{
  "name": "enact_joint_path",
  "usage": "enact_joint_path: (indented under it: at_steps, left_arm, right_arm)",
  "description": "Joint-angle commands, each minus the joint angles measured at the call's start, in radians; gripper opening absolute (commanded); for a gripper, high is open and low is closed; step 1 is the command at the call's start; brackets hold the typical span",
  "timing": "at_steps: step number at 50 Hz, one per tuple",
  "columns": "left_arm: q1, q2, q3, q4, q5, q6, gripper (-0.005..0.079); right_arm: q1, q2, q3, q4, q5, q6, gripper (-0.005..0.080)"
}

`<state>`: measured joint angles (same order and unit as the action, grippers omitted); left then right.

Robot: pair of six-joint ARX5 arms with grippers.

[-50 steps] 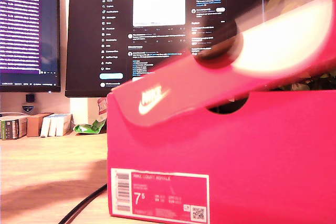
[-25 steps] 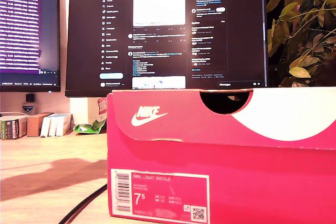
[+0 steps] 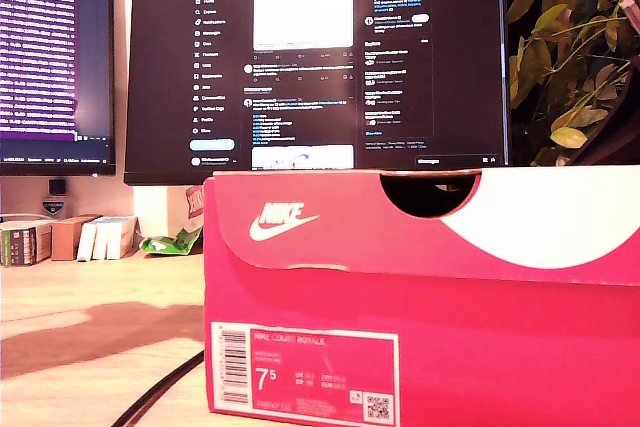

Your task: Close the red shoebox by pushing the lid with your left arm and holding the box in place with your right arm

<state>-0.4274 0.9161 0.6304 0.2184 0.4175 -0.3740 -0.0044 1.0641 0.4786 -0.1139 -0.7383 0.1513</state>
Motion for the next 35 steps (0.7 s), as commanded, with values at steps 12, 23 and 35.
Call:
enact_joint_path:
  at_steps: [12, 23, 35]
  left_arm:
    - [0.051, -0.076, 0.004, -0.068, 0.0, 0.072, -0.0019]
    - [0.171, -0.171, 0.004, -0.216, -0.008, 0.164, -0.0019]
    - [0.292, -0.282, 0.002, -0.331, -0.026, 0.229, -0.0019]
  right_arm:
    - [0.003, -0.093, -0.014, 0.15, 0.05, -0.054, -0.0012]
    - [-0.02, -0.263, -0.014, 0.154, 0.26, -0.08, -0.0012]
    - [-0.037, -0.426, -0.015, 0.063, 0.375, -0.127, -0.0012]
